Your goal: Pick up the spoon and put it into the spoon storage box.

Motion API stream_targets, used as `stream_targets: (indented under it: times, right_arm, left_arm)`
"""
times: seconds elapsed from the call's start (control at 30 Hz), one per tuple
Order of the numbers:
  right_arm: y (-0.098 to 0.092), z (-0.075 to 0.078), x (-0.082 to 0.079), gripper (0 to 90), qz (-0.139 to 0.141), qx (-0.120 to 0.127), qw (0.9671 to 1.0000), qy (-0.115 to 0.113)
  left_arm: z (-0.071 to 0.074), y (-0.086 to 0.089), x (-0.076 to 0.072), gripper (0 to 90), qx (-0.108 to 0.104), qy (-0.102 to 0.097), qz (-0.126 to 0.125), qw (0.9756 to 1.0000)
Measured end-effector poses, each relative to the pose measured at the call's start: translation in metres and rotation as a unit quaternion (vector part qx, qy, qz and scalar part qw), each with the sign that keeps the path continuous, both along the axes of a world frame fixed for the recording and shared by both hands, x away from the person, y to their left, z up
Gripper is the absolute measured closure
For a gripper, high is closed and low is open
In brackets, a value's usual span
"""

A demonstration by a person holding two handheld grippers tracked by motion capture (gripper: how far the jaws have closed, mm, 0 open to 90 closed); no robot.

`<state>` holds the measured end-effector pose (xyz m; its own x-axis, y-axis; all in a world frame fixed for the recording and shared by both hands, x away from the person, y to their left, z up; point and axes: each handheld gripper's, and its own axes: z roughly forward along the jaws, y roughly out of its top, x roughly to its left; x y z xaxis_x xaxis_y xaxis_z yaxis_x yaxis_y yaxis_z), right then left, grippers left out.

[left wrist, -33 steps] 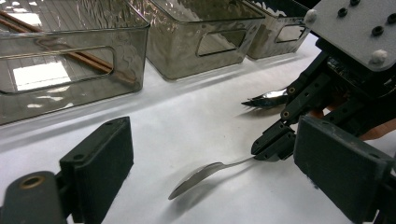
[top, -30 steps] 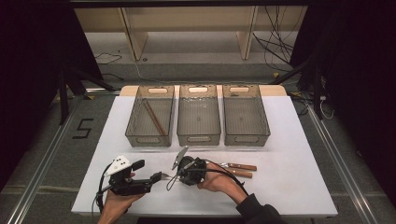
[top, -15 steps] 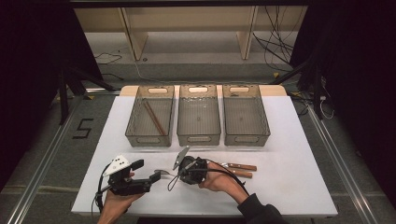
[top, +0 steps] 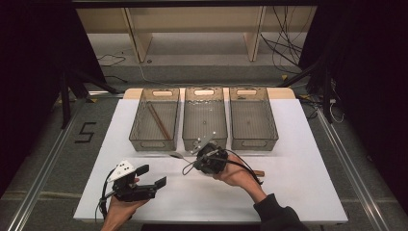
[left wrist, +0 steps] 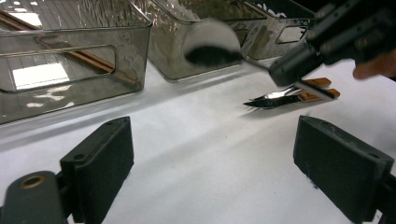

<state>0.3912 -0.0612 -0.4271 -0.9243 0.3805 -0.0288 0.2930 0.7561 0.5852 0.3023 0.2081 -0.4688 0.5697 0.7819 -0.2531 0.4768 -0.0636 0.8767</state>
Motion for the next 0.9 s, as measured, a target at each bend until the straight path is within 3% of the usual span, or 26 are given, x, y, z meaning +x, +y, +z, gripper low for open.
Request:
stream_targets:
  times: [0.3, 0.53, 0.9]
  right_arm:
    - [-0.022, 0.025, 0.031, 89.9, -0.069, 0.036, 0.9969, -0.002]
    - [-0.034, 0.044, 0.055, 89.8, -0.123, 0.068, 0.9901, 0.002]
    - [-0.034, 0.061, 0.087, 89.6, -0.179, 0.077, 0.9807, -0.008]
  left_arm:
    - [-0.004, -0.001, 0.001, 11.8, 0.006, 0.003, 0.0, 1.0]
    - [-0.005, -0.001, 0.002, 11.8, 0.013, 0.001, 0.0, 0.9999]
    - [-0.007, -0.001, 0.002, 11.8, 0.017, -0.001, -0.003, 0.9999]
